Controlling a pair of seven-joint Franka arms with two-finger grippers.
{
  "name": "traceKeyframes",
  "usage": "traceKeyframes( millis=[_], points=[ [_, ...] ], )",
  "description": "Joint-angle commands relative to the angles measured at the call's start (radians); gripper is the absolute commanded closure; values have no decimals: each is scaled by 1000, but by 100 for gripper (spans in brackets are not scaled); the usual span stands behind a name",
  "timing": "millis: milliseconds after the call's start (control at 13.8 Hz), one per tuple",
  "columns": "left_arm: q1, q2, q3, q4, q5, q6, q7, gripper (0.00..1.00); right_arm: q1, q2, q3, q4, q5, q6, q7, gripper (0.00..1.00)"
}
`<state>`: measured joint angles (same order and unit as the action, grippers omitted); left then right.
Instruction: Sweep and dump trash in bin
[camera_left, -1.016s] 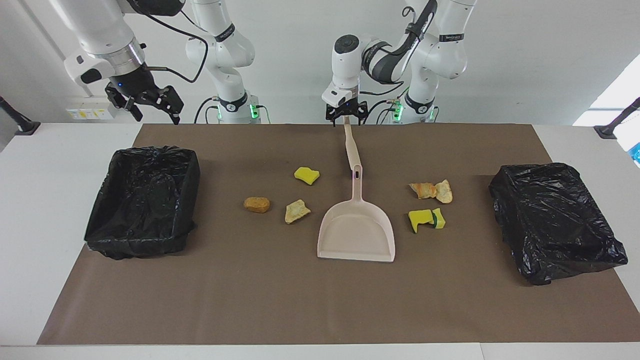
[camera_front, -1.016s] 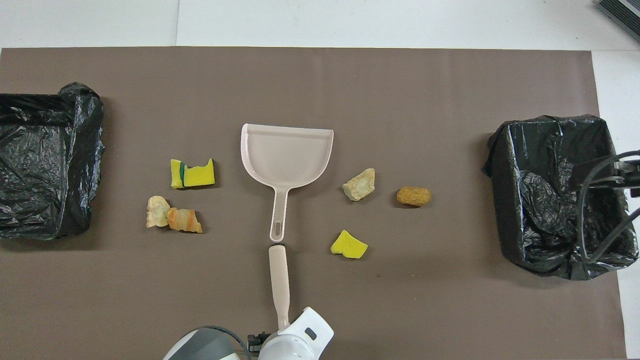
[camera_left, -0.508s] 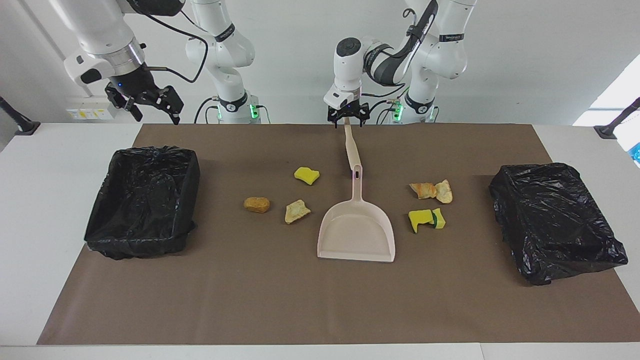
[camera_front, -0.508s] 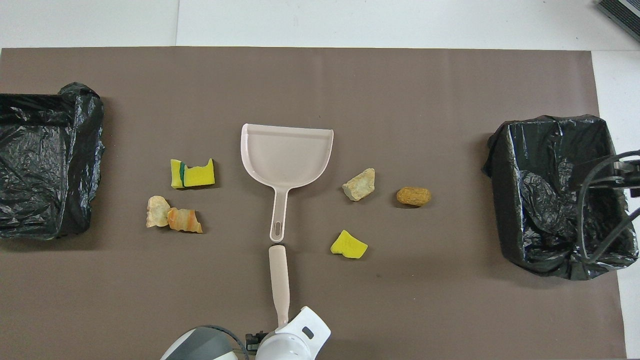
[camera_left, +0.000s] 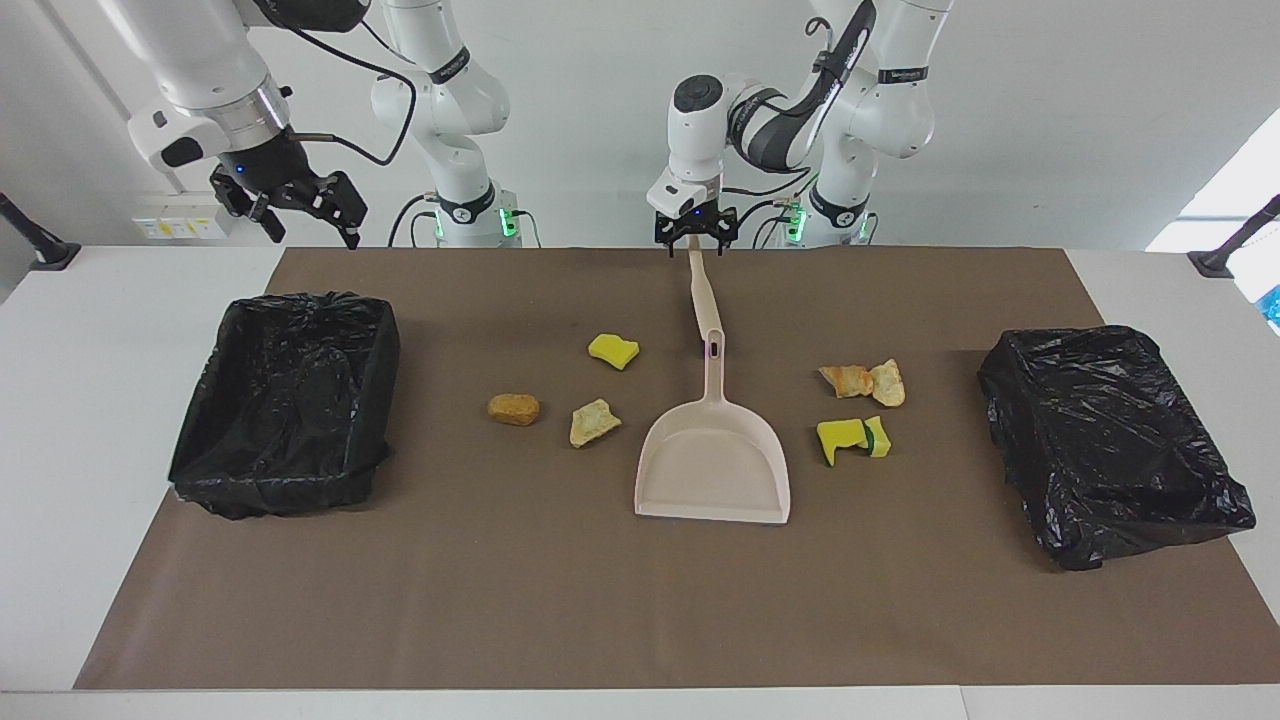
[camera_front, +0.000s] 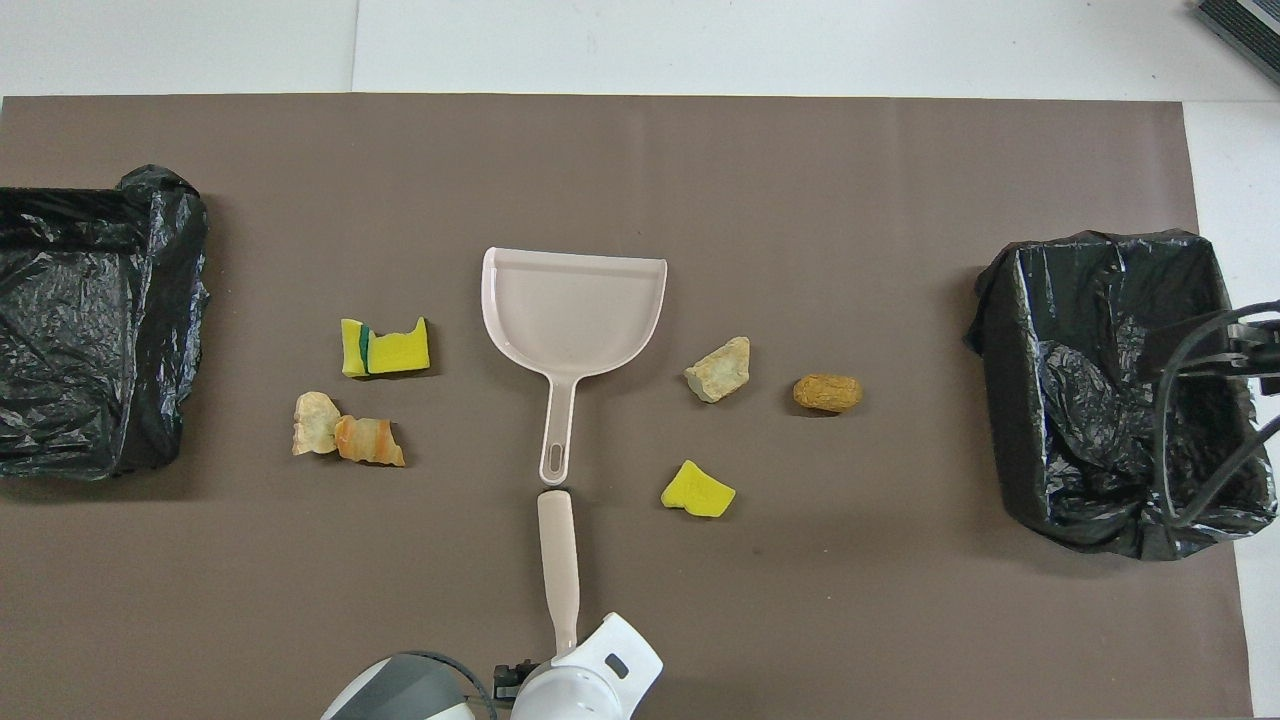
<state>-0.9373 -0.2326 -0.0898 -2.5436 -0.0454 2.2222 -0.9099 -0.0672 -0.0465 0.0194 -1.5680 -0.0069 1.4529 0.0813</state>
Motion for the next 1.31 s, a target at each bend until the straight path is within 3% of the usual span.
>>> traceKeyframes(
  millis=[0,73,218,363,508,580,870,1088,1233],
  points=[
    [-15,16,10,-23,-21,28,25,7,-5,-15,1,-6,13,-8,-26,0],
    [-14,21,12,-17,-21,24,35,7,-5,-15,1,-6,13,-8,-28,0],
    [-12,21,10,-18,-21,20,36,17,-5,-15,1,-6,8,-8,-26,0],
    [-12,21,10,-17,-21,19,37,45,-5,-15,-4,-3,1,-6,-29,0],
    [-11,21,12,-14,-21,2,39,92,-3,-25,-1,-12,12,-8,-29,0],
    [-9,21,12,-7,-21,-13,40,100,-2,-30,2,-26,12,-6,-31,0],
    [14,15,19,38,-21,-114,74,100,1,-41,2,-46,13,26,-28,0],
    [77,-4,22,118,-21,-277,127,100,18,-45,4,-67,15,50,-22,0],
    [136,-54,22,154,-21,-402,193,100,24,-46,7,-81,15,82,-17,0]
  ],
)
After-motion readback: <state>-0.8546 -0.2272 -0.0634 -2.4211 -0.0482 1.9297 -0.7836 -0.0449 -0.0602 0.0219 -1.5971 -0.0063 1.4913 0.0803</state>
